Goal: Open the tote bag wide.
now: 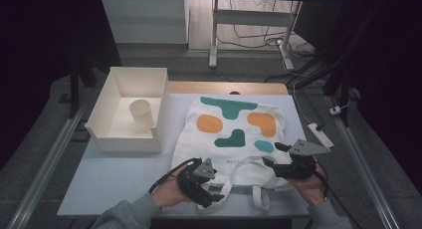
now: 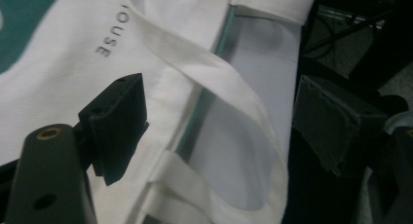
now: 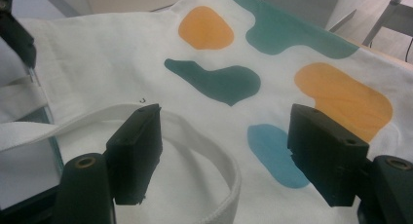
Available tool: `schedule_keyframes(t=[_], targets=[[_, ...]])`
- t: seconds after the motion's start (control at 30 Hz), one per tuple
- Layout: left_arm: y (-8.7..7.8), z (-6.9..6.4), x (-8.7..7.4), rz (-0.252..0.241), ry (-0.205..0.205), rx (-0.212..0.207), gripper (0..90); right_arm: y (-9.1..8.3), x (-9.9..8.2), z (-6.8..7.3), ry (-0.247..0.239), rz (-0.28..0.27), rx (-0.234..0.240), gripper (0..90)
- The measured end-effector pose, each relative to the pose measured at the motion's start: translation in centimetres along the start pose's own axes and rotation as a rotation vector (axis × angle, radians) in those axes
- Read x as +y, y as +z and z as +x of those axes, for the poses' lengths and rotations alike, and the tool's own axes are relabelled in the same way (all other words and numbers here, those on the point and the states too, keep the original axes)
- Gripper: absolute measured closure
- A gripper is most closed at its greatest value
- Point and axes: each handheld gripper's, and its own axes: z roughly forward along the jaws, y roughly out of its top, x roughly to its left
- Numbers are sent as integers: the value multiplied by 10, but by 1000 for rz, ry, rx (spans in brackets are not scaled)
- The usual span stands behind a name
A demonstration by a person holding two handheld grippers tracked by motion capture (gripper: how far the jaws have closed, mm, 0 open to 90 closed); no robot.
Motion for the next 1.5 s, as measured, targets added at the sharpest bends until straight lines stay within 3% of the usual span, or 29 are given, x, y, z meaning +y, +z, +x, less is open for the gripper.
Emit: schedule_keyframes(t=[0.33,0.47,0.87,0.93,1.0,1.03,1.1,1.13,1.4,1.5], targets=[[22,-7,-6,83,8,-51,319,0,-1,0,-6,-8,0,291],[26,-6,-7,104,9,-61,447,0,-2,-1,-3,-4,1,291],[21,-2,-9,86,-6,-69,851,-1,0,0,-7,7,1,290],[20,-1,-9,77,-10,-66,855,-3,4,2,-20,33,4,292],[17,0,-9,68,-11,-60,861,-8,12,6,-22,92,1,308],[15,0,-10,61,-14,-58,861,-8,12,6,-22,92,1,308],[13,1,-11,48,-21,-51,862,-9,14,7,-11,141,-2,320],[11,2,-11,44,-25,-48,862,-9,13,7,7,191,-12,338],[-4,11,-15,-12,-64,-30,862,-2,2,12,80,341,17,397],[-7,13,-16,-23,-68,-24,862,6,-8,9,119,402,40,555]])
